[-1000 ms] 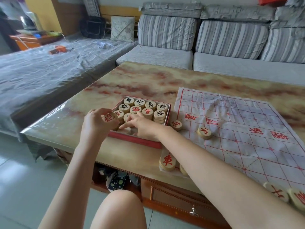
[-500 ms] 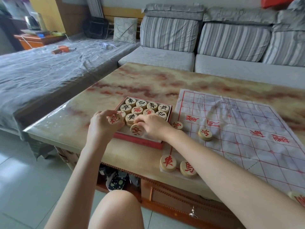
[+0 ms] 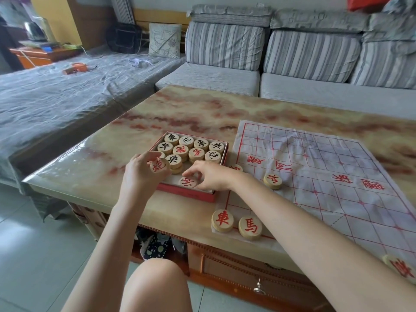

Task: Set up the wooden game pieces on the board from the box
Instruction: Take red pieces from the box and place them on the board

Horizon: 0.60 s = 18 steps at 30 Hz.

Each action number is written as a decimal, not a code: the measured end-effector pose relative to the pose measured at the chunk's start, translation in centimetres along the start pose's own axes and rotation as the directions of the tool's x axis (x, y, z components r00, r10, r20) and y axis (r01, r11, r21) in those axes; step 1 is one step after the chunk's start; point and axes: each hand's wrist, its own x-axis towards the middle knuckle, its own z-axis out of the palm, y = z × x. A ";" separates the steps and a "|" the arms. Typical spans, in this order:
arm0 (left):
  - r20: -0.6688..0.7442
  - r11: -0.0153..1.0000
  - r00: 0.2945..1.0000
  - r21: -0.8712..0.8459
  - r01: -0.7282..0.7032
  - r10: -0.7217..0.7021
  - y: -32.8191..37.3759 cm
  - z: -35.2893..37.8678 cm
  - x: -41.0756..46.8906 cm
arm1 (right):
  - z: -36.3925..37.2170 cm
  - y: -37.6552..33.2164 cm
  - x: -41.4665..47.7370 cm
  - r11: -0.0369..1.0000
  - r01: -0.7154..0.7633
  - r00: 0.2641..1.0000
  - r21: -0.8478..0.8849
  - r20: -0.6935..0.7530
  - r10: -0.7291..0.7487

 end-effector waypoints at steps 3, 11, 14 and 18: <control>0.012 1.000 1.000 -0.005 -0.022 0.022 0.2 0.3 -0.2 | 0.3 0.3 -0.4 0.999 0.000 0.989 0.043 -0.145 0.006; 0.048 0.984 0.988 -0.115 -0.137 0.143 3.8 2.6 -1.7 | -2.0 2.9 -9.2 0.921 -0.017 0.870 0.388 -0.448 0.205; 0.109 0.966 0.973 -0.188 -0.180 0.202 5.9 4.6 -3.1 | -1.4 4.6 -13.0 0.901 -0.106 0.848 0.421 -0.435 0.303; 0.198 0.953 0.952 -0.241 -0.184 0.234 8.0 7.2 -4.6 | -1.4 6.2 -17.9 0.870 -0.162 0.814 0.465 -0.435 0.385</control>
